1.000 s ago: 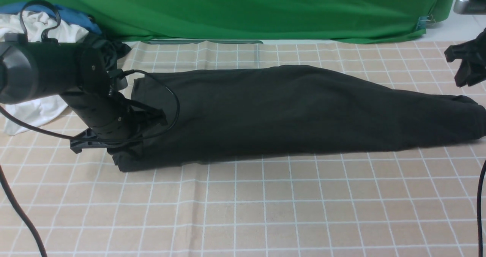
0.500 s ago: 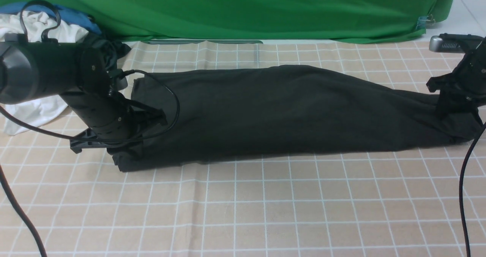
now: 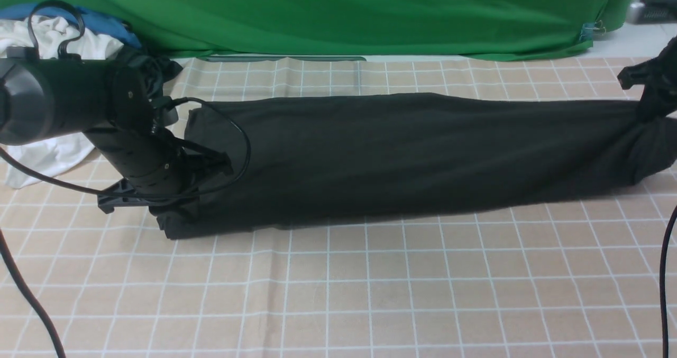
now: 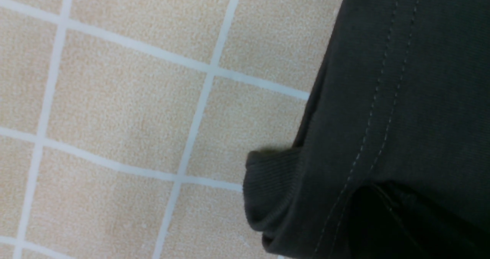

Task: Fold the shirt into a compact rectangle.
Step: 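Pull the folded dark garment lengthwise by its ends to straighten it flat on the table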

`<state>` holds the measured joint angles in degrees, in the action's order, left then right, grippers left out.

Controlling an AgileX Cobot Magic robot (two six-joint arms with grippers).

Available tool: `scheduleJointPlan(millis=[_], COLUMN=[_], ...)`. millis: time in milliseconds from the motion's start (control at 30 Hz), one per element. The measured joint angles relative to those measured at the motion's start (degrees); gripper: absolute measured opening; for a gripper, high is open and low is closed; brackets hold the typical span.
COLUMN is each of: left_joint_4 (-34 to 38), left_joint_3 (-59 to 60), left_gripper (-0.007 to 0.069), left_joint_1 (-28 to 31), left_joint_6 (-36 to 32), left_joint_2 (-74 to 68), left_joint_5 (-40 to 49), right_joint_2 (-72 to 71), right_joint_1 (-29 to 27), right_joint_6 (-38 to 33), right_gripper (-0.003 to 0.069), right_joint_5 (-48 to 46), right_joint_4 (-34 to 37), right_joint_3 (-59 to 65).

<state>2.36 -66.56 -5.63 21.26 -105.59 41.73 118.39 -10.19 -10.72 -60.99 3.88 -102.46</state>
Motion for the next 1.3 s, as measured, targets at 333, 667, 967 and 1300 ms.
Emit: scheduleJointPlan(millis=[333,667,967,1300], left_joint_4=[0.0,-0.1,2.1,-1.0], left_joint_3=[0.0,-0.5,-1.3,0.9], left_gripper=[0.0013,0.0013,0.0013,0.0013], left_joint_1=[0.0,0.0,0.0,0.0], left_joint_6=[-0.6,-0.4,0.5,1.4], left_joint_2=[0.0,0.0,6.0,2.4], left_joint_5=[0.0,0.5,0.2,0.4], right_joint_2=[5.8,4.0,-1.3,-1.3], right_joint_1=[0.0,0.0,0.0,-0.1], right_joint_6=[3.0,9.3,8.9,8.6], right_gripper=[0.0293,0.0295,0.0328,0.0538], right_joint_5=[4.7,-2.1,-7.7,-7.6], right_joint_4=[-5.4,-14.5,-7.6,-3.9], right_joint_3=[0.0,-2.1,-2.4,-2.4])
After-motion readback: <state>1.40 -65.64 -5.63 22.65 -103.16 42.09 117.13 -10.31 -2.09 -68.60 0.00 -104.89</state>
